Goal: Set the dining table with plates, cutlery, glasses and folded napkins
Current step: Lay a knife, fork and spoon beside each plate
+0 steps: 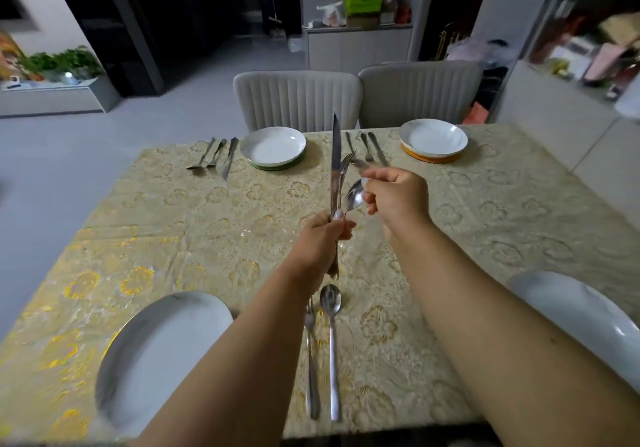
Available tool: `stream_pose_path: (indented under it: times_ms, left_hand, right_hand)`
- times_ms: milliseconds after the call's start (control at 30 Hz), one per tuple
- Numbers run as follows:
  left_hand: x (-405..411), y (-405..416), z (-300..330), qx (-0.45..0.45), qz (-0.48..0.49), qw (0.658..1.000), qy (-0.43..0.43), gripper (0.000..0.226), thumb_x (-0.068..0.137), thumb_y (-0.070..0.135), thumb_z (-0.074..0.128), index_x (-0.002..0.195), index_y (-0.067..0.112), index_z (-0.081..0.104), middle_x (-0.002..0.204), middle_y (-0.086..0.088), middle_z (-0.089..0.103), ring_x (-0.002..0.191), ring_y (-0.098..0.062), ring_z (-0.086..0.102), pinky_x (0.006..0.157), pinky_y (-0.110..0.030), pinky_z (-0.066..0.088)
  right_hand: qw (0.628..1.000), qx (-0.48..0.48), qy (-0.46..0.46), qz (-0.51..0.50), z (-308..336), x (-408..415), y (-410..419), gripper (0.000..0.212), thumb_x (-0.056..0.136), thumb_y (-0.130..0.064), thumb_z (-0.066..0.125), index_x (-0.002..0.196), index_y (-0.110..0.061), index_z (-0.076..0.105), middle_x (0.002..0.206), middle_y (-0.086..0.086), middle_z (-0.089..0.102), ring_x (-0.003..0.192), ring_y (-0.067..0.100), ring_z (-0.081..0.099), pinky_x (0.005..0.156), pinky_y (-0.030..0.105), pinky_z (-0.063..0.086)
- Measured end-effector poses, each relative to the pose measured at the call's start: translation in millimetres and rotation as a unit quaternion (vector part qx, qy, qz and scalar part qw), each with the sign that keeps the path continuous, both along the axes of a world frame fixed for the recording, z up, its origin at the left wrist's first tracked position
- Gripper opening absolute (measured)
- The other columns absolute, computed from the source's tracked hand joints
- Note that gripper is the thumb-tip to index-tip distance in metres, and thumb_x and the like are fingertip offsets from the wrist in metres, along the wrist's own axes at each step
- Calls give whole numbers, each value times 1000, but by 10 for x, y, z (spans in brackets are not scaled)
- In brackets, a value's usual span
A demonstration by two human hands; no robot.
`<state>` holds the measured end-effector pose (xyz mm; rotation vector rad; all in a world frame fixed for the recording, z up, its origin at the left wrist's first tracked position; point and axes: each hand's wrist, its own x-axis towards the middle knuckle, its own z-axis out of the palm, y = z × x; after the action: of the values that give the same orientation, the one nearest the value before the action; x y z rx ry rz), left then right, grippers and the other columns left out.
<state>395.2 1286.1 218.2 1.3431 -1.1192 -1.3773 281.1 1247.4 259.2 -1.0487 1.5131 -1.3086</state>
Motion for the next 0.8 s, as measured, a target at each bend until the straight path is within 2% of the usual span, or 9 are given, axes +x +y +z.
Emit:
stream_pose_path:
  times_ms: [100, 200, 267, 367, 467, 533, 633, 733, 800]
  left_hand:
    - [-148, 160, -5, 14, -15, 1000, -15, 21, 99, 15, 41, 84, 12, 55, 88, -8, 59, 73, -17, 51, 76, -34, 43]
    - [-293, 334, -32, 18, -38, 999, -30, 24, 101, 21, 39, 82, 14, 51, 80, -9, 50, 62, -15, 42, 59, -31, 37]
    - [-387, 446, -51, 26, -49, 998, -14, 20, 102, 24, 37, 88, 15, 48, 76, -5, 50, 57, -13, 40, 51, -28, 33]
    - [-511, 577, -80, 49, -57, 997, 16, 16, 104, 25, 34, 95, 15, 44, 71, -2, 48, 51, -12, 37, 46, -25, 29]
    - [-638, 654, -95, 66, -56, 996, 14, 18, 105, 26, 31, 93, 14, 38, 68, -3, 44, 49, -12, 34, 45, -24, 27]
    - [-747, 677, -82, 67, -60, 996, 1, 18, 105, 25, 28, 91, 16, 34, 65, -4, 39, 48, -13, 31, 44, -23, 24]
    - [-933, 661, -83, 61, -60, 996, -35, 17, 105, 28, 28, 96, 14, 32, 63, -5, 35, 45, -13, 33, 43, -20, 24]
    - [-1161, 620, -80, 17, -90, 990, -106, 16, 103, 25, 28, 107, 10, 33, 64, -10, 42, 39, -15, 41, 36, -20, 30]
    - [-1329, 593, -76, -27, -129, 980, -152, 24, 102, 22, 29, 119, 6, 34, 65, -17, 45, 38, -14, 41, 34, -21, 31]
  right_hand:
    - [999, 30, -1, -14, -21, -97, 205, 17, 86, 0, 59, 92, -12, 70, 64, 5, 63, 47, 10, 52, 43, 22, 42]
    - [997, 57, 3, -48, -39, -230, 382, 14, 87, -2, 58, 95, -11, 65, 64, 6, 63, 47, 12, 54, 44, 24, 43]
    - [995, 77, 12, -64, -69, -319, 475, 14, 86, -2, 57, 94, -12, 64, 64, 6, 64, 47, 13, 55, 45, 25, 45]
    - [992, 97, 36, -70, -123, -446, 602, 12, 84, -5, 58, 93, -11, 64, 61, 4, 62, 47, 14, 54, 47, 26, 45]
    - [992, 83, 65, -71, -171, -582, 701, 8, 83, -15, 61, 91, -13, 60, 69, 4, 64, 54, 16, 58, 55, 31, 48]
    - [988, 60, 124, -62, -180, -677, 760, 14, 83, -28, 67, 81, -20, 56, 75, 1, 64, 62, 16, 60, 59, 29, 47]
    - [973, 52, 223, -24, -178, -773, 846, 28, 80, -45, 68, 70, -24, 52, 70, -6, 60, 64, 13, 56, 54, 24, 39]
    - [948, 67, 310, -37, -226, -926, 853, 40, 70, -62, 67, 68, -23, 57, 82, 2, 65, 74, 21, 62, 54, 24, 36]
    - [930, 84, 354, -44, -245, -1063, 818, 47, 67, -67, 64, 74, -20, 66, 89, 6, 66, 82, 26, 63, 57, 24, 39]
